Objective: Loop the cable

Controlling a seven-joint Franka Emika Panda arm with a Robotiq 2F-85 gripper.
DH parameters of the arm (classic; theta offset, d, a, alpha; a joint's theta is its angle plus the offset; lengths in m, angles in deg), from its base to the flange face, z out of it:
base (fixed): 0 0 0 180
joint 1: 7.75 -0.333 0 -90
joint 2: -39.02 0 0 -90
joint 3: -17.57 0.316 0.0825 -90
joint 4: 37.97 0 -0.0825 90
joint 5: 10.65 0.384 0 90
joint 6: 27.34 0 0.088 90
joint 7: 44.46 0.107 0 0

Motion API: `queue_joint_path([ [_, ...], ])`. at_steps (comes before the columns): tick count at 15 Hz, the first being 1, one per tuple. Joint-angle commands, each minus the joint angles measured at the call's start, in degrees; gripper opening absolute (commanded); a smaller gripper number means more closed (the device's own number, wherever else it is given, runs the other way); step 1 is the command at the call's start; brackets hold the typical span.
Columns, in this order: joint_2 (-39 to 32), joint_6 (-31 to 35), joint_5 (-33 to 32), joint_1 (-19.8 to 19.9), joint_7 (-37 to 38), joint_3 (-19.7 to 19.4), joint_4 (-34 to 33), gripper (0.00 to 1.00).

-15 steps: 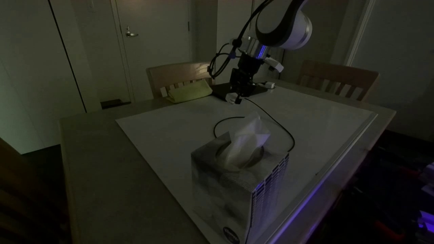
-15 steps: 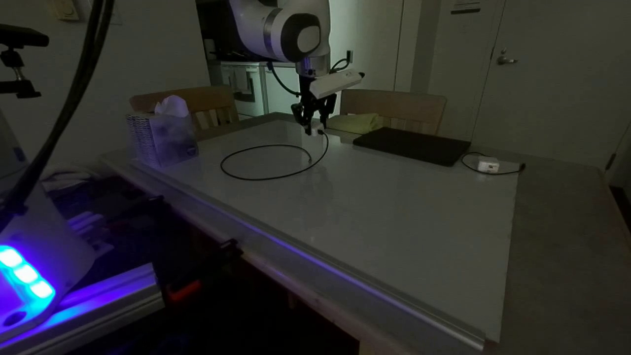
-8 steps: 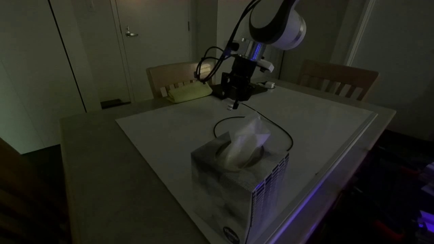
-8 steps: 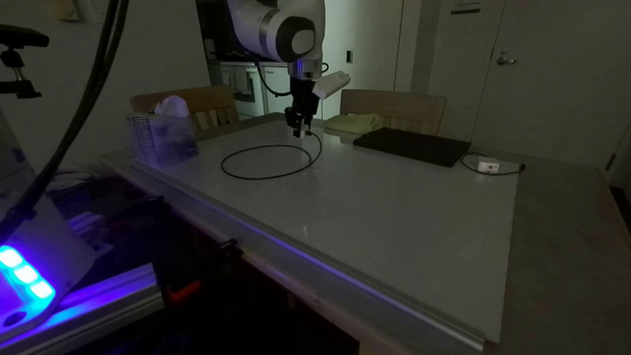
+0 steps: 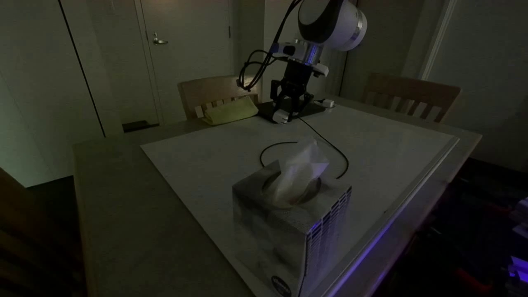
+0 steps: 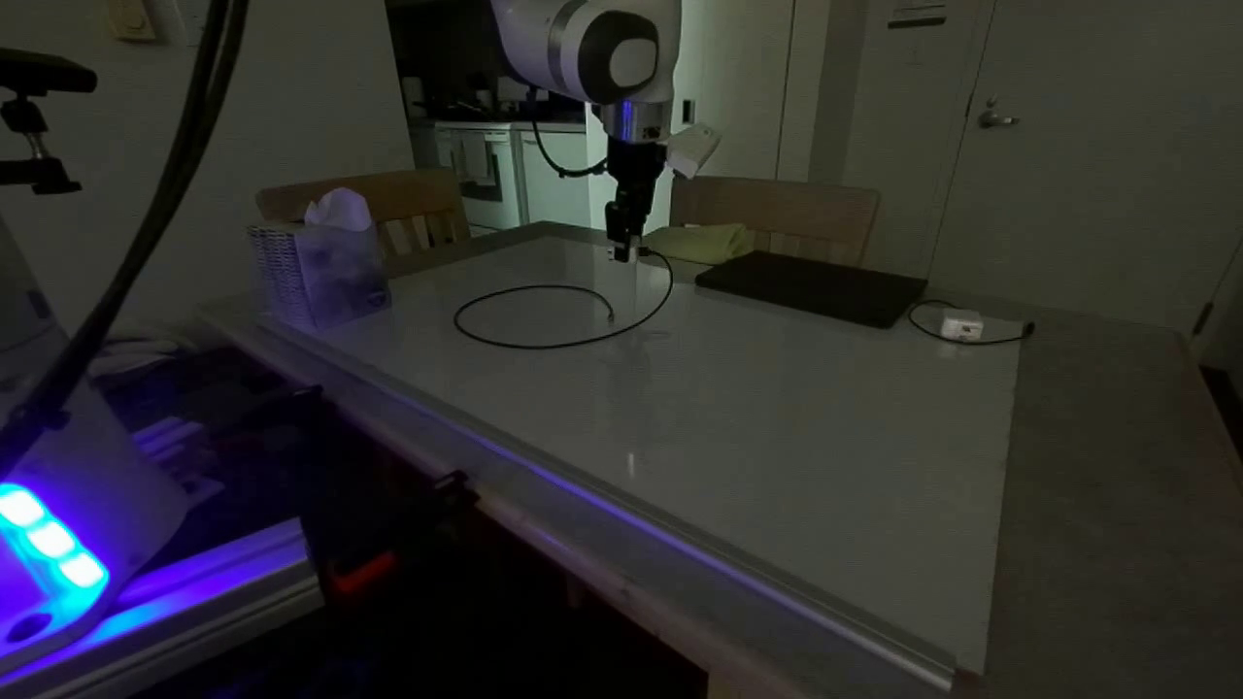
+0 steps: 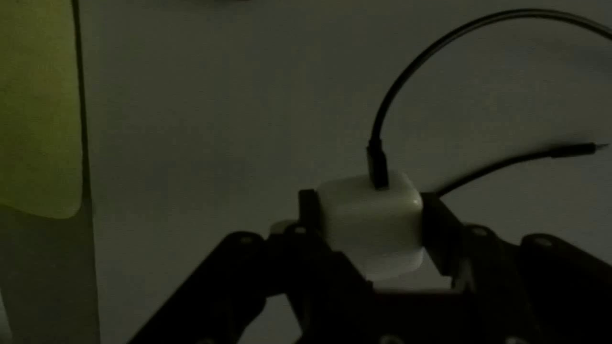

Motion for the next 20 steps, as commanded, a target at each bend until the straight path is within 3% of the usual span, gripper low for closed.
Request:
queue_joint_path([
  [1, -2.39, 1.27, 1.04, -3.63, -2.86, -3.03, -4.22, 0.29],
  [4, -3.8, 2.39, 2.76, -4.01, -4.86, -1.47, -5.6, 0.29],
  [5, -1.73, 0.78, 2.48, -4.89, -2.66, -3.24, -3.78, 0.29],
  [6, -1.99, 0.88, 2.75, -5.28, -2.68, -3.25, -3.97, 0.54],
  [9, -2.01, 0.85, 2.68, -5.67, -2.47, -3.64, -3.96, 0.54],
  [10, -2.01, 0.85, 2.67, -5.65, -2.46, -3.76, -3.96, 0.29],
  [14, -0.85, 2.63, 1.27, -4.71, -7.36, -3.09, -1.49, 0.29],
  [20, -1.84, 3.16, 3.07, -1.11, -27.83, 1.98, -1.15, 0.29],
])
